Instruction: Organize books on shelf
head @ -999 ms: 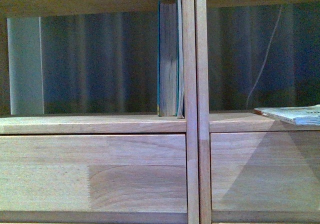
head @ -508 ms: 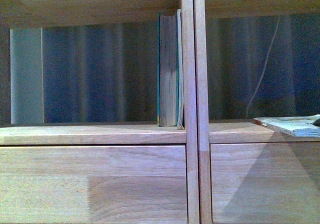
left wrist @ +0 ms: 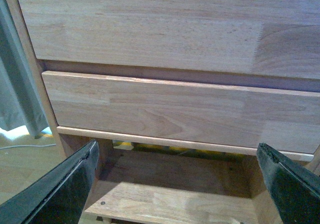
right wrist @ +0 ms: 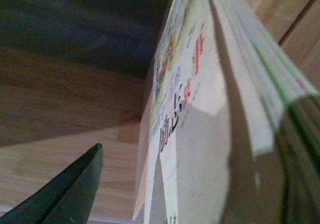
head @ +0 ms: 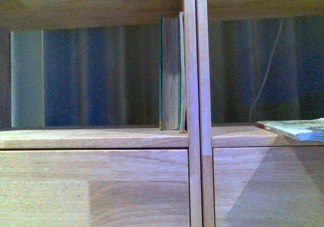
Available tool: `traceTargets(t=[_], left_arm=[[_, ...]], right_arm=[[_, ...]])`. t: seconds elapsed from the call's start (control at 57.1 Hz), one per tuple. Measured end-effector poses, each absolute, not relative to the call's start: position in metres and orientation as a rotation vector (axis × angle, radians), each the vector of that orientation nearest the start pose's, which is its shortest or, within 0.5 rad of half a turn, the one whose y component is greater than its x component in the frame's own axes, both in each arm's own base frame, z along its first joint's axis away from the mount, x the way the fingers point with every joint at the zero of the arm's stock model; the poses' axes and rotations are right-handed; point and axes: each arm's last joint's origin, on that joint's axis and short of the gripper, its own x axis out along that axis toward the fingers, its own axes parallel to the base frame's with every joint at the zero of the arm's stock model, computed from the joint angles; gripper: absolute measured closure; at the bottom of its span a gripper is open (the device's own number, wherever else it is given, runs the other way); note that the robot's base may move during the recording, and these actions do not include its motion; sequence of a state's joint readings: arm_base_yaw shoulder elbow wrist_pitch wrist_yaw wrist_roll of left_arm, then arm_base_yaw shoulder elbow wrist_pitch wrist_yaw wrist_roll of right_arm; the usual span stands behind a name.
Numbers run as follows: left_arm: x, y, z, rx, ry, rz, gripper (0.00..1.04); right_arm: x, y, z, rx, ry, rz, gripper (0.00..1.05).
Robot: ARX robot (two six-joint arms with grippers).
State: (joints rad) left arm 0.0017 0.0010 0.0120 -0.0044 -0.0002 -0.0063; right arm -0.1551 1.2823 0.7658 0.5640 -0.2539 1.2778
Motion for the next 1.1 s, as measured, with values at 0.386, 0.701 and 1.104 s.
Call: traceTargets(t=[0.386, 0.701, 1.104], left_arm=[[0.097, 0.000, 0.167, -0.006, -0.007, 0.002, 0.07], [0.098, 0.000, 0.167, 0.012, 0.013, -0.096, 0.07], [0.149, 0.045, 0.229, 0.002, -0.053, -0.493, 0.07]], right_arm=[[0.274, -0.031, 0.292, 1.272, 0.043, 0.144, 0.86], [0.259, -0.036, 0.291, 1.283, 0.029, 0.183, 0.97], [0.204, -0.065, 0.335, 1.172, -0.156, 0.343, 0.97]])
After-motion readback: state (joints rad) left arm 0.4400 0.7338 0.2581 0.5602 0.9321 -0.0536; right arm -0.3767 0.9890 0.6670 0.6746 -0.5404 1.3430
